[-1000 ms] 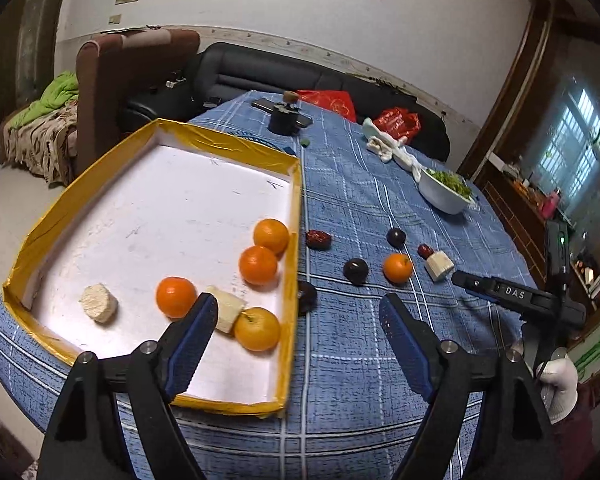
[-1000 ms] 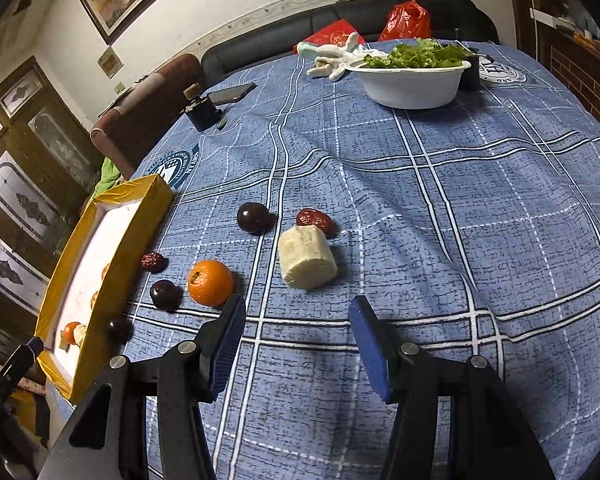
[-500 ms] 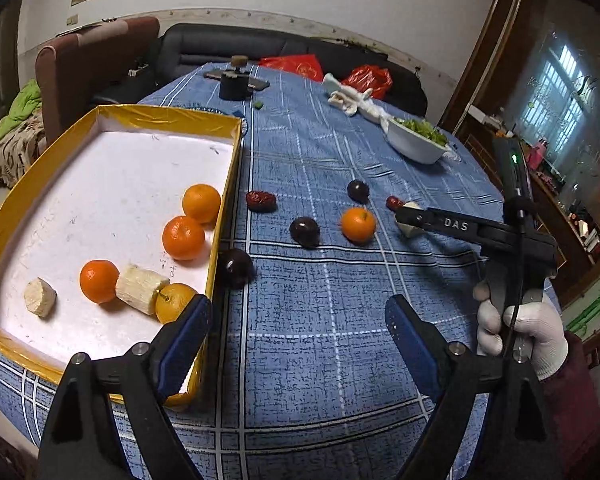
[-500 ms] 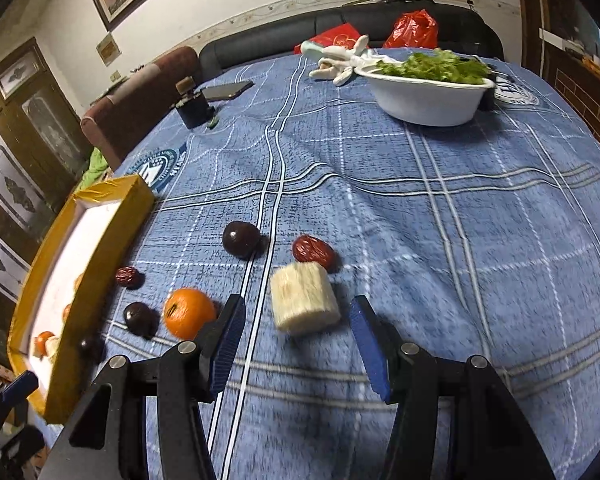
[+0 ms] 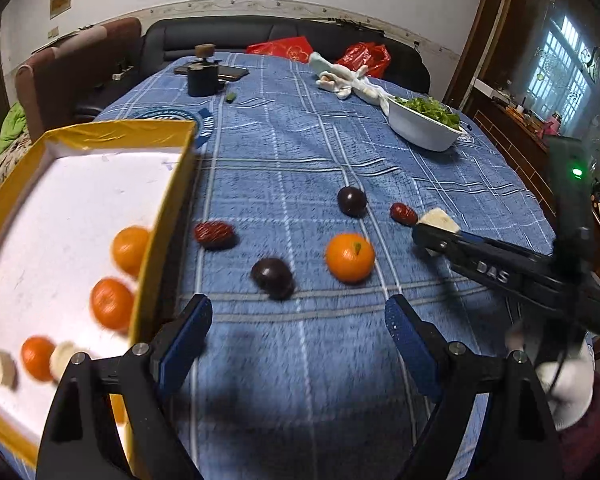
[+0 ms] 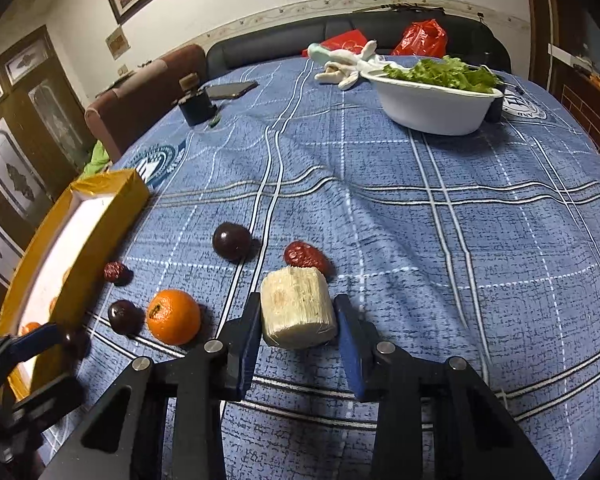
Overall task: Organize fruits
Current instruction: 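Grasp the white yam chunk with the right tool while the left tool grasps an orange, then carry the orange and yam chunk into the tray and open both tools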
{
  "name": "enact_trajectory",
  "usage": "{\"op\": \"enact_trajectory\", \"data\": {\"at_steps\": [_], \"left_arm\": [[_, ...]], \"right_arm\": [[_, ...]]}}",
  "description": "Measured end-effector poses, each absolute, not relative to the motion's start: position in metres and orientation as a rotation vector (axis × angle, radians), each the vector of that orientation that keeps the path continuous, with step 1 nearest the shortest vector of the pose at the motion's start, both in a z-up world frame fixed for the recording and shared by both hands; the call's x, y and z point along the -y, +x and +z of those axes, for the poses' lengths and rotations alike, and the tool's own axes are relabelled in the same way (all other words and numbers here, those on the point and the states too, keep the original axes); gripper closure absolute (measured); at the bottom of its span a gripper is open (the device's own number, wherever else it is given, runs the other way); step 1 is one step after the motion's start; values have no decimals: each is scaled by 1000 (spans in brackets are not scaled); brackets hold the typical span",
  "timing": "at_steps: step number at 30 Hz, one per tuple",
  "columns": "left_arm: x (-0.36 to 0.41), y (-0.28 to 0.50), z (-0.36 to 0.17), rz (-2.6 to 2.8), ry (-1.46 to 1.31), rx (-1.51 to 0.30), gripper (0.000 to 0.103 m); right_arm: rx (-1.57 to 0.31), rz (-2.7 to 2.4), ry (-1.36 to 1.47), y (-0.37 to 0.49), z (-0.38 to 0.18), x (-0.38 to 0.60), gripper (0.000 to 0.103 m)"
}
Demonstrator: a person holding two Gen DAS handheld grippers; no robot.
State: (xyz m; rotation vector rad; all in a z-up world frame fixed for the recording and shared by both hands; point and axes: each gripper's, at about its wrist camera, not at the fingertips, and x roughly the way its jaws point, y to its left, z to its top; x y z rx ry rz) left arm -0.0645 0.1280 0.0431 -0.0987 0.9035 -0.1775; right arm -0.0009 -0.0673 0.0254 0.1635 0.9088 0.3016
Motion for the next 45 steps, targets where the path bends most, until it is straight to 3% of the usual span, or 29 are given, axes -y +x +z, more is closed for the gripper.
{"op": "enact_trajectory", "data": {"at_steps": [4,7,14,18,19,34,45], "left_arm": [[-110,-54,46,-206,-31,-870,16],[-93,-43,43,-237,15,-869,28],[-64,-16,21,-250,107,-900,32],[-60,-9,7,-234,130,-950,65],[-61,-10,7,-223,139,-928,67],[-133,-61,55,-141,-193,-835,67],[-205,-117,84,-43,-240,-722,67]], "right_arm": [[-906,289,242,1,30,85,64],[-905,287,296,1,32,95,64],[-929,292,318,2,28,96,64],[-919,293,321,1,30,97,64],[-920,294,321,1,30,97,64],[-877,313,310,-6,34,90,64],[-864,241,259,-15,26,82,64]]}}
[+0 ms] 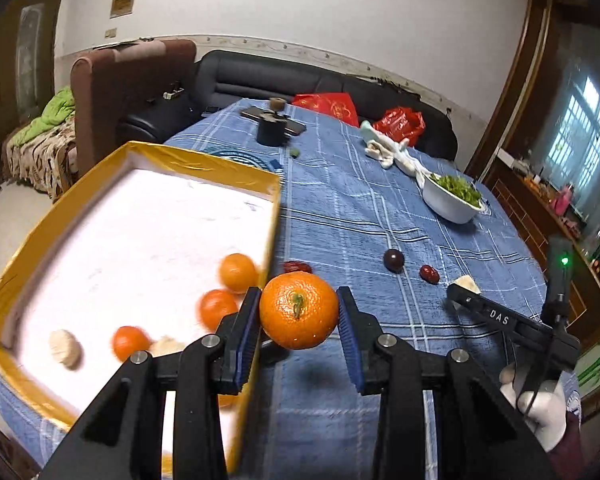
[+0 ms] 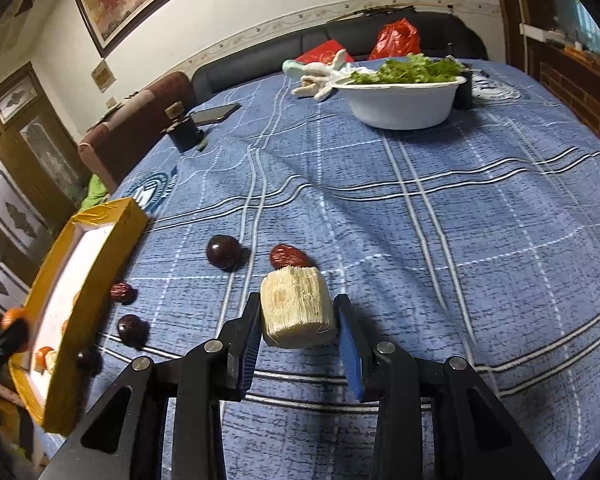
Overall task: Organize fruits
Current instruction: 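Carry the orange and yam chunk into the tray and open both tools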
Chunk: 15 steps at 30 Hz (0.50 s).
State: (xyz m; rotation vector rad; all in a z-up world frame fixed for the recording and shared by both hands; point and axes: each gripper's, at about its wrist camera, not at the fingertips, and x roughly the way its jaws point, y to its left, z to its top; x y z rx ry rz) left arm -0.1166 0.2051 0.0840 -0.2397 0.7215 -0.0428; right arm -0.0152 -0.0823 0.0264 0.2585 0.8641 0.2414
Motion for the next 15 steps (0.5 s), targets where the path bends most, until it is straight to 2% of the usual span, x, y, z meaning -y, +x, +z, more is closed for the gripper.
{"op": "enact_trajectory", "data": {"at_steps": [6,15], "left_arm": [[-265,-133,94,46,-219,-701,67],[-338,-122,92,163,-227,-723,67]], "right_arm": [[-867,279,258,-35,42,69,64],[-861,506,117,-47,85,-37,63]]}}
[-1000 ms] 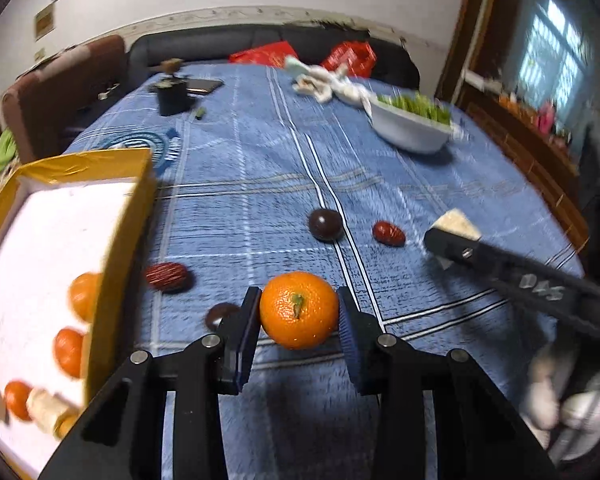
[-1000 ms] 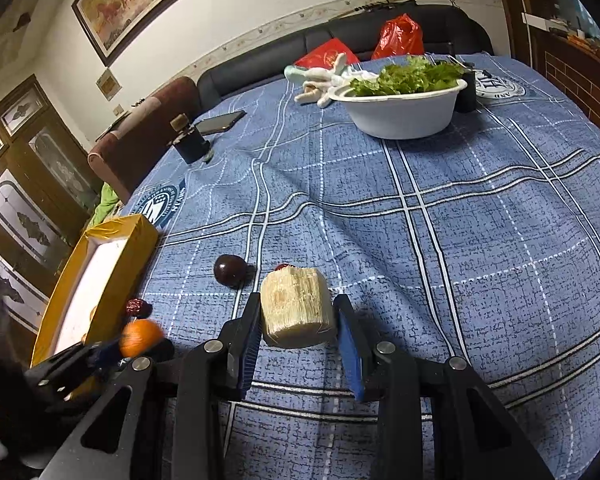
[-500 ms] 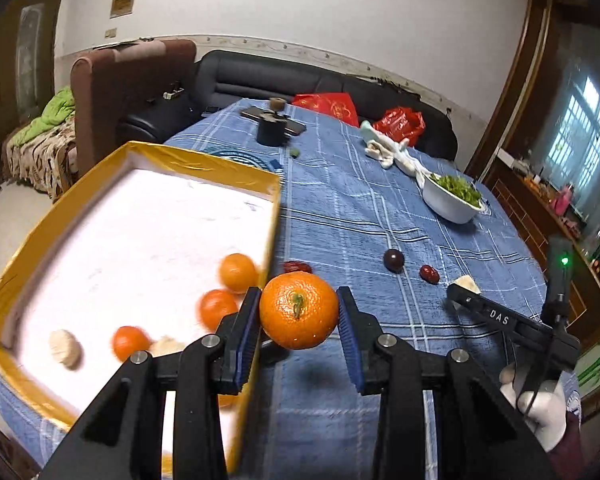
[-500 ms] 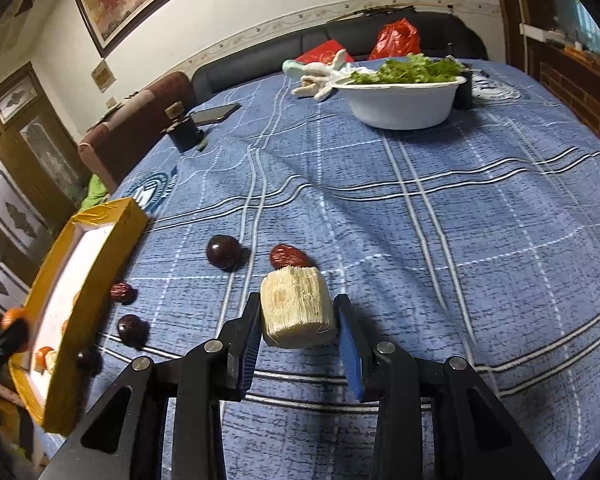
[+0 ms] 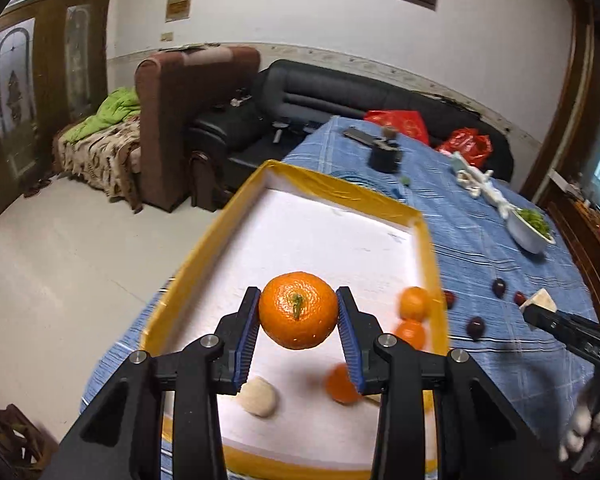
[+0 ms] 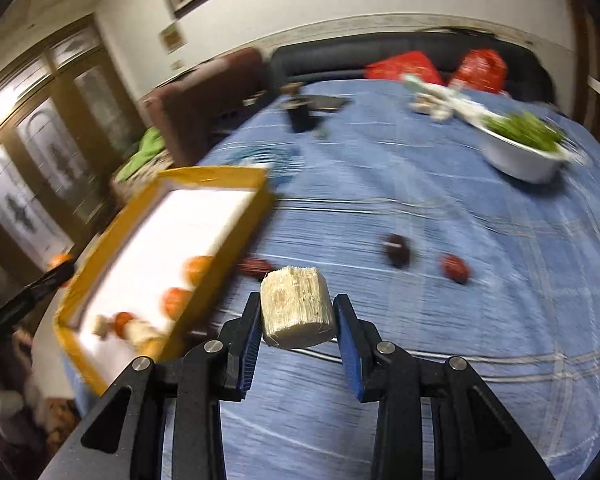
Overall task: Organize fruits
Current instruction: 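Carry the orange and yam chunk into the tray and open both tools, then move both open tools from the tray toward the dark plums on the cloth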
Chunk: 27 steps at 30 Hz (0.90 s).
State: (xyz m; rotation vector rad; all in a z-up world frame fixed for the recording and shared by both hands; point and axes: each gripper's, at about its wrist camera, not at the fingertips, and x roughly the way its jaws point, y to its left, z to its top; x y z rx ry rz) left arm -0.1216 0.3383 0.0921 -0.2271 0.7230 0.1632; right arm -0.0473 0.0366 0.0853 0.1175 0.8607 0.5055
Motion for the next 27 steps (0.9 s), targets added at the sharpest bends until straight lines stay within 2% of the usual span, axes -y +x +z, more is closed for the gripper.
{"op": "enact_trajectory", "data": {"at_steps": [7,17,20,21,22,23,24,27], "left_arm": [[-363,-97,73,174,-276,-778,67],[-383,-93,50,143,-373,-810,65],[-388,-100,53,145,-385,-787,51],[-389,-102,55,147,-389,-777,44],[-390,-105,58,149,-395,-764,37],[-391,-108,60,151,-400,-757,35],[-392,-111,62,150,-406,-749,32],[-392,-120,68,147,-424,-728,28]], "right_arm": [[-924,679,60,-47,87,-127,63],[-995,752,-92,-41,53,-219,63],[-1005,742,-106,-35,46,-227,62],[-1000,732,-104,-33,44,-229,61],[-996,726,-97,-31,45,-229,54],[-991,721,-87,-29,45,-230,48],[-985,717,-77,-27,47,-229,38],[-949,708,-57,-25,59,-224,36]]}}
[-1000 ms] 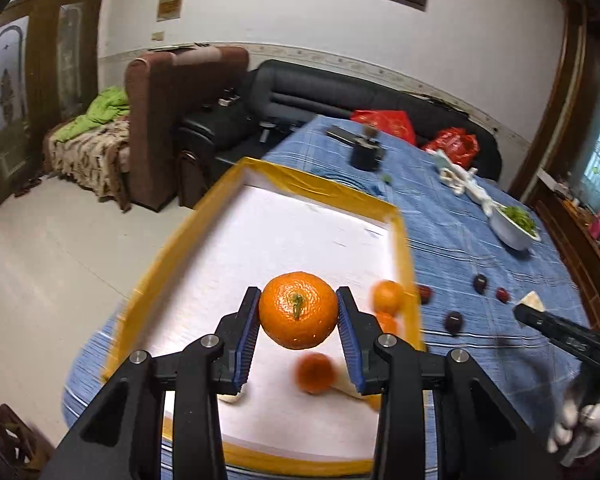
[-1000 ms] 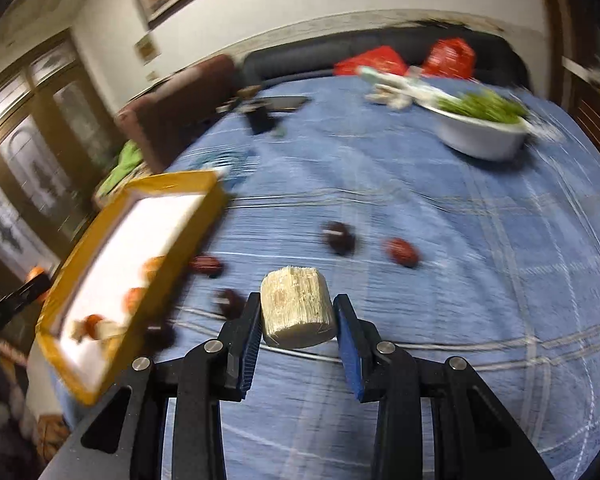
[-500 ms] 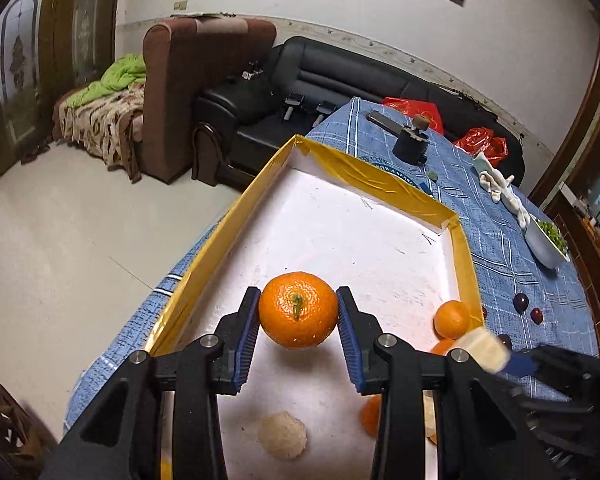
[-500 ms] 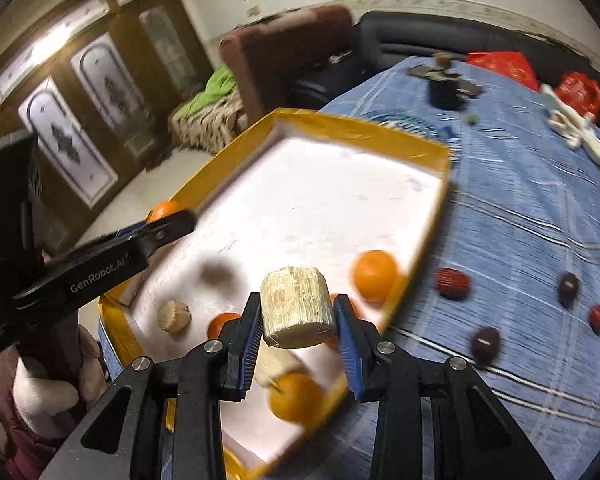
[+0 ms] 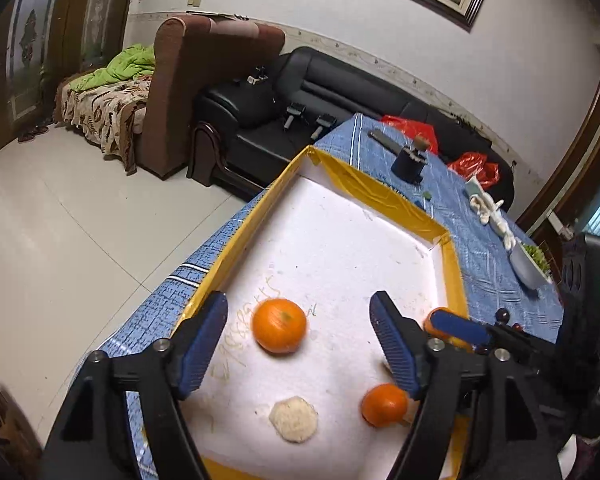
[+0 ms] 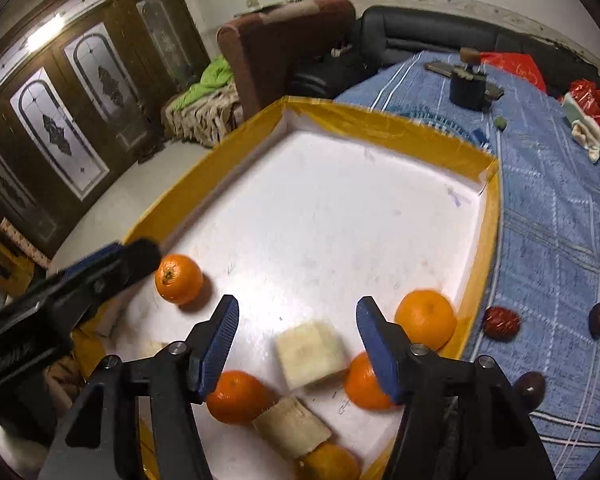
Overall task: Organize fruits
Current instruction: 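Move both open tools from the tray toward the dark plums on the cloth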
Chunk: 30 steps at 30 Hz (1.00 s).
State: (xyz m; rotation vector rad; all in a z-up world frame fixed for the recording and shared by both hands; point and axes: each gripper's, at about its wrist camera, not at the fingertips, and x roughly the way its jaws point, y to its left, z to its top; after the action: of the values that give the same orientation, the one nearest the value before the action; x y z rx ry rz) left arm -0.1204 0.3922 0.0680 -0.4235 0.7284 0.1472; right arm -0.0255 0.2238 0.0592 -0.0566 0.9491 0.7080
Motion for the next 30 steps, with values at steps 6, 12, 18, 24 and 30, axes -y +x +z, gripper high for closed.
{"op": "enact_trajectory", "data": {"at_steps": [6,12,18,24,30], "left_arm": [[-378,-141,73,176,-431,-705,17],[-342,-157,75,203,-374,-719,15],[-299,-169,80,270,-222,-715,15],[-264,-176,87,241,-144,-713,15],[-240,-184,92,190,-127,-712,15]], "right_arm": [[-886,688,-18,-32,81,-196,32],[-880,633,35,-46,79,-149,31],[-904,569,180,-66,64,-81,31],[-917,499,268,-85,51,-24,31],[-899,445,340,-99,47,22,30]]}}
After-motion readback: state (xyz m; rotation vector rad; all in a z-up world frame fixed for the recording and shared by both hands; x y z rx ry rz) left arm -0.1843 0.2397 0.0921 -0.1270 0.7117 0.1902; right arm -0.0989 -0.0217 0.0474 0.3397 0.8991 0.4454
